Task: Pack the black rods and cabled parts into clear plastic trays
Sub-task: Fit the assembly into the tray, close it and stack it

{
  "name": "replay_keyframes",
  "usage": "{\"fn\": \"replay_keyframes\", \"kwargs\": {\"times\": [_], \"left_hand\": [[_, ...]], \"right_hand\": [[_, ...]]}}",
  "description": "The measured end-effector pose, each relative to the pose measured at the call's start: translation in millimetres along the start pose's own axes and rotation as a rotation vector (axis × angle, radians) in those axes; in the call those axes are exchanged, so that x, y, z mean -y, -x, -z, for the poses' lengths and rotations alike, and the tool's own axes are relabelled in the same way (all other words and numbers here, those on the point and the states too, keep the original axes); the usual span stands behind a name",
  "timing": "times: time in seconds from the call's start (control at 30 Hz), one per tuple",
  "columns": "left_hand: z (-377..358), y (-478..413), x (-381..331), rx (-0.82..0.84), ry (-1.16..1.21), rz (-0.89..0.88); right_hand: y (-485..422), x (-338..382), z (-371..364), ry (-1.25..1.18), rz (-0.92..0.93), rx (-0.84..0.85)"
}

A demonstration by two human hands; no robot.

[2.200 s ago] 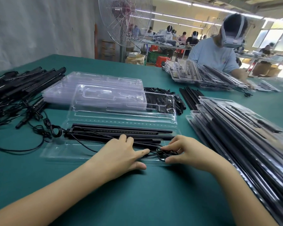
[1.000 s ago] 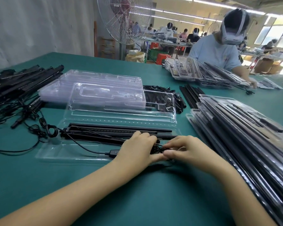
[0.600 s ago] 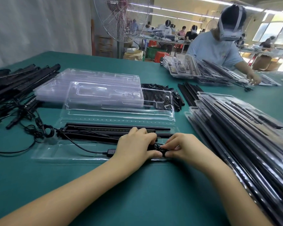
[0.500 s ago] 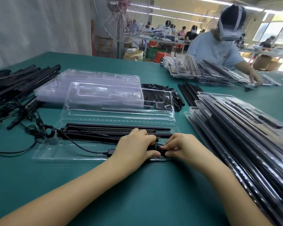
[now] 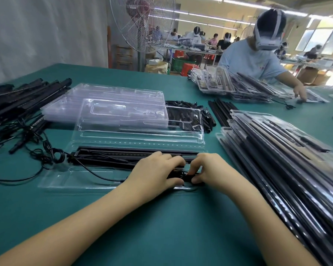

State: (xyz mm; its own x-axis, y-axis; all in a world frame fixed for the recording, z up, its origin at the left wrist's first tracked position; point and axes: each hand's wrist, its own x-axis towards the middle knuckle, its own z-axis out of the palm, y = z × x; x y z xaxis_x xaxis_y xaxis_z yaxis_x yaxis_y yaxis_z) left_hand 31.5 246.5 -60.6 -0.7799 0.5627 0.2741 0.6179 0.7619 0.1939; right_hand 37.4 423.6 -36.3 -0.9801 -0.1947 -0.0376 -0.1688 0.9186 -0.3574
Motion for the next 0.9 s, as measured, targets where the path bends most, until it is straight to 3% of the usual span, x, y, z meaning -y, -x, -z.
{"fn": "replay_keyframes", "kwargs": {"times": [0.13,0.33,0.47,0.63,0.77,0.9], "left_hand": [[-0.3,2.8,-0.5,-0.049,-0.094,-0.157],[1.0,10.9,-10.7,0.001,-0.210,-0.253],[0.0,16.5,-14.5,-0.091,-0.283,-0.308],[-1.8,16.0,-16.5,-0.018,-0.285,-0.230],[35.0,4.7,9.1,0.095,0.162,-0.012],[84.0,7.8,79.2,0.158,-0.006,0.217]], "right_hand": [[-0.4,-3.3,-1.0,-0.099,-0.045,-0.027],[3.9,-1.6,0.5,-0.118,0.008,-0.030],[5.5,0.7,-0.4,-0.092,0.007,-0.039],[6.1,-1.5,-3.6,-0.071,0.007,-0.050],[4.0,-2.0,-6.2,-0.035,-0.016,-0.060],[6.1,-0.4,-9.5,0.059,-0.004,-0.067]]}}
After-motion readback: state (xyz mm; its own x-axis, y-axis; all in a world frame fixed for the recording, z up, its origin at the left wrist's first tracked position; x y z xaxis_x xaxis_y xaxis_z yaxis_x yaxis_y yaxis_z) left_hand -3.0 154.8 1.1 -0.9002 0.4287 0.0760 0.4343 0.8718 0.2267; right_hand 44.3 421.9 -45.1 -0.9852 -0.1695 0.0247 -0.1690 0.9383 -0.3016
